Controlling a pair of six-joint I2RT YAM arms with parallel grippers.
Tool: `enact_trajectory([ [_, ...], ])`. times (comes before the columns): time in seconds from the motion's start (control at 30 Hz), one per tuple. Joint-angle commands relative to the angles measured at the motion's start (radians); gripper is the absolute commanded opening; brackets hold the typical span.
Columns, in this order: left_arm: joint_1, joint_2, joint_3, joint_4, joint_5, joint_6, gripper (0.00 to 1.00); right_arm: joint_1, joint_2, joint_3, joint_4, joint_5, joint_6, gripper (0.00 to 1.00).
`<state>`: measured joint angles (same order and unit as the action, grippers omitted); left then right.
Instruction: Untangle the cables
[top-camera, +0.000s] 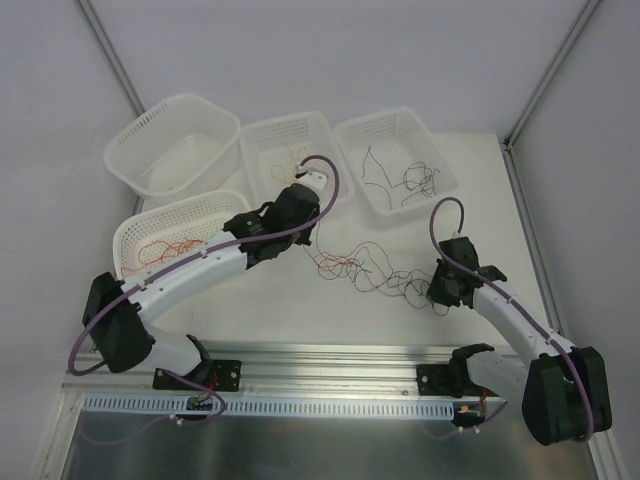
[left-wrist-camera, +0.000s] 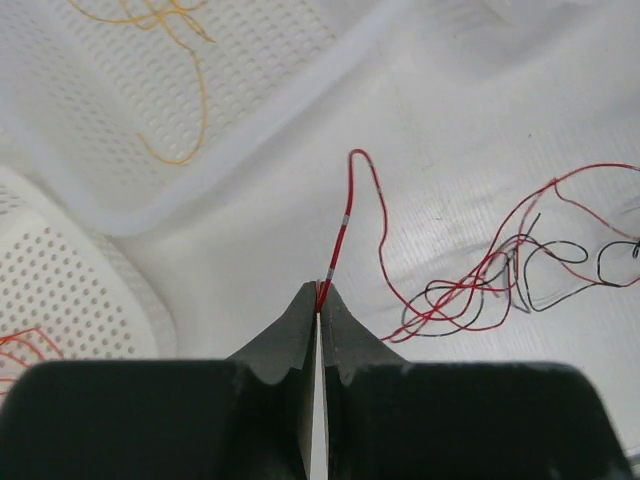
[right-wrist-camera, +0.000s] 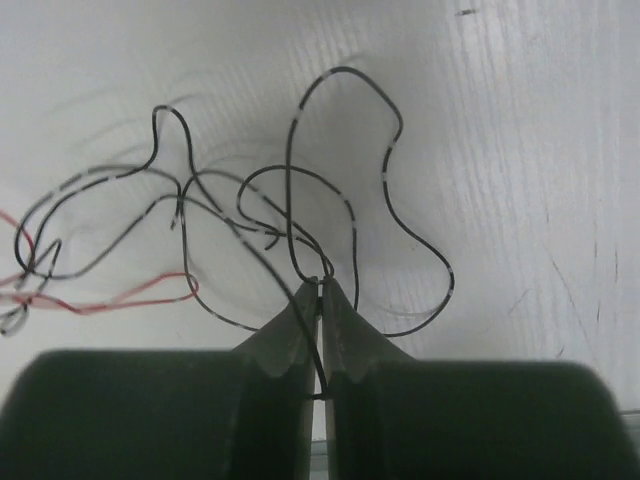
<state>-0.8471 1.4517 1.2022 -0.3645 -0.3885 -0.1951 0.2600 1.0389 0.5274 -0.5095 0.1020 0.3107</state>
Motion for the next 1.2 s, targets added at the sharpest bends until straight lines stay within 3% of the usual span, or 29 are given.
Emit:
enact_trajectory([
  [0.0,0.028,-0.121,-0.032,-0.095,-0.052,-0.033,0.00,-0.027,0.019,0.045,-0.004,0.056,0.016,0.03],
  [0.2,0.153,-0.319,0.045,-0.241,-0.093,0.014,0.00,-0.148,0.016,0.173,-0.099,0.113,0.008,0.01],
  [0.4,0.301,-0.450,0.244,-0.386,-0.222,0.135,0.00,-0.339,0.026,0.351,-0.164,0.099,-0.022,0.01],
  [0.6,0.309,-0.484,0.390,-0.436,-0.245,0.178,0.00,-0.491,0.038,0.447,-0.182,0.044,-0.018,0.01],
  [0.73,0.313,-0.481,0.442,-0.458,-0.439,0.226,0.00,-0.629,0.044,0.497,-0.187,-0.031,-0.002,0.01],
  [0.83,0.322,-0.484,0.474,-0.485,-0.472,0.208,0.00,-0.695,0.050,0.531,-0.193,-0.071,0.005,0.01],
  [1.0,0.322,-0.484,0.478,-0.501,-0.307,0.145,0.00,-0.700,0.038,0.574,-0.182,-0.165,-0.004,0.01],
  [1.17,0.321,-0.459,0.482,-0.498,-0.159,0.077,0.00,-0.625,0.044,0.614,-0.222,-0.188,-0.083,0.01],
])
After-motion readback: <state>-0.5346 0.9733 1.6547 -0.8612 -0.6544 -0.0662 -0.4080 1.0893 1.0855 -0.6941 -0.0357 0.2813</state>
